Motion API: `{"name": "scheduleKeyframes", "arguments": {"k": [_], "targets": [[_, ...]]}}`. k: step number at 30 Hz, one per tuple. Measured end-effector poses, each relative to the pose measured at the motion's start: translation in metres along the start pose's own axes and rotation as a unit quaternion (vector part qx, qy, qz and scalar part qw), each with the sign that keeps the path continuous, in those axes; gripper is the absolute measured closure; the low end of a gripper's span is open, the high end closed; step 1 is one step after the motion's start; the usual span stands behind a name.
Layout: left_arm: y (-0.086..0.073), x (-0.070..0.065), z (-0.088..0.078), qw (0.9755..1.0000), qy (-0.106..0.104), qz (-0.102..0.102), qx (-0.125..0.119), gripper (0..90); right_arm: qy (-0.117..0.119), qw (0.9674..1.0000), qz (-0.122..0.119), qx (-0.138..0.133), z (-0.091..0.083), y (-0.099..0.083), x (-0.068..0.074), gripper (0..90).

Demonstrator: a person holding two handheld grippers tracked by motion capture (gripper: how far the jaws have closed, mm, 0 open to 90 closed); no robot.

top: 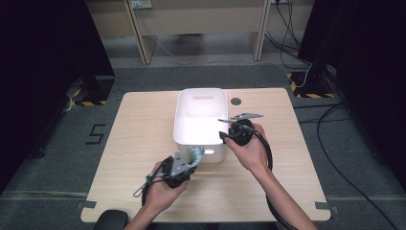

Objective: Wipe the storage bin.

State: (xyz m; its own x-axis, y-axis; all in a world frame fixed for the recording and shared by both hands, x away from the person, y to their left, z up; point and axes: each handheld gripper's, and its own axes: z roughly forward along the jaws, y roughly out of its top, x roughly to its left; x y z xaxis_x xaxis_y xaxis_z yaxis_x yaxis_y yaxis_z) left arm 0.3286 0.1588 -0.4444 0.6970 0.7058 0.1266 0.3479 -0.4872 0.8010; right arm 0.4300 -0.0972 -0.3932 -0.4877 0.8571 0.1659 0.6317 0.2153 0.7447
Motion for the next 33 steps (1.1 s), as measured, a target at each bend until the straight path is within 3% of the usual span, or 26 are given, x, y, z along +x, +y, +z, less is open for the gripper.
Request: {"name": "scheduleKeyframes", "arguments": {"k": [2,4,5,7,11,13,17,18,20,21,22,23,24,25,26,27,28,30,31,33], "targets": [[-0.005,0.007,-0.008,0.9999,0.009,-0.011,-0.005,78.5,-0.003,1.0,-0.001,0.004,0.001,0.001,0.0,59.2],[-0.016,0.026,-0.024,0.999,0.038,-0.025,-0.005,78.4,-0.005,1.0,0.002,0.008,0.002,0.003,-0.001,60.5],[-0.016,0.026,-0.024,0.999,0.038,-0.025,-0.005,78.4,-0.005,1.0,0.002,0.008,0.002,0.003,-0.001,60.5],[-0.024,0.047,-0.036,0.9969,0.064,-0.047,-0.006,78.3,-0.01,0.9998,0.004,0.017,0.004,0.007,-0.002,63.0],[-0.026,0.064,-0.044,0.9943,0.086,-0.061,-0.012,78.3,-0.007,0.9995,0.011,0.028,0.004,0.01,-0.004,66.2],[-0.024,0.078,-0.047,0.9923,0.101,-0.069,-0.015,78.2,-0.029,0.9983,-0.015,0.048,0.002,0.016,-0.006,73.6],[-0.023,0.091,-0.046,0.9902,0.115,-0.078,-0.018,78.1,-0.034,0.9965,-0.035,0.068,0.0,0.019,-0.012,83.2],[-0.023,0.1,-0.043,0.9889,0.123,-0.083,-0.011,78.1,-0.034,0.9945,-0.055,0.082,-0.003,0.021,-0.017,88.3],[-0.023,0.109,-0.038,0.9873,0.134,-0.085,-0.005,78.0,-0.031,0.9922,-0.078,0.092,-0.006,0.022,-0.021,86.9],[-0.023,0.109,-0.038,0.9873,0.134,-0.085,-0.005,78.0,-0.031,0.9922,-0.078,0.092,-0.006,0.022,-0.021,86.9],[-0.024,0.118,-0.032,0.9861,0.143,-0.084,0.006,78.0,-0.027,0.9896,-0.101,0.099,-0.012,0.021,-0.023,85.4],[-0.024,0.122,-0.03,0.9856,0.147,-0.082,0.011,78.1,-0.029,0.9901,-0.107,0.087,-0.016,0.019,-0.023,81.3],[-0.023,0.127,-0.025,0.9849,0.153,-0.079,0.016,78.1,-0.024,0.9928,-0.095,0.069,-0.021,0.019,-0.023,73.8],[-0.023,0.131,-0.022,0.9845,0.155,-0.08,0.019,78.2,-0.009,0.9969,-0.068,0.038,-0.03,0.018,-0.023,71.3],[-0.022,0.134,-0.018,0.9844,0.156,-0.079,0.022,78.2,-0.007,0.9977,-0.065,0.019,-0.039,0.018,-0.024,74.7],[-0.022,0.134,-0.018,0.9844,0.156,-0.079,0.022,78.2,-0.007,0.9977,-0.065,0.019,-0.039,0.018,-0.024,74.7],[-0.018,0.139,-0.01,0.9846,0.156,-0.075,0.025,78.3,-0.032,0.9968,-0.072,0.011,-0.055,0.015,-0.027,83.3],[-0.015,0.141,-0.006,0.9849,0.155,-0.073,0.027,78.2,-0.032,0.9974,-0.063,0.015,-0.06,0.012,-0.03,87.0],[-0.011,0.147,0.001,0.9847,0.157,-0.067,0.035,78.2,-0.048,0.9966,-0.055,0.038,-0.065,0.002,-0.036,90.0],[-0.009,0.151,0.004,0.984,0.161,-0.065,0.038,78.2,-0.052,0.996,-0.05,0.052,-0.066,-0.004,-0.037,90.0]]}}
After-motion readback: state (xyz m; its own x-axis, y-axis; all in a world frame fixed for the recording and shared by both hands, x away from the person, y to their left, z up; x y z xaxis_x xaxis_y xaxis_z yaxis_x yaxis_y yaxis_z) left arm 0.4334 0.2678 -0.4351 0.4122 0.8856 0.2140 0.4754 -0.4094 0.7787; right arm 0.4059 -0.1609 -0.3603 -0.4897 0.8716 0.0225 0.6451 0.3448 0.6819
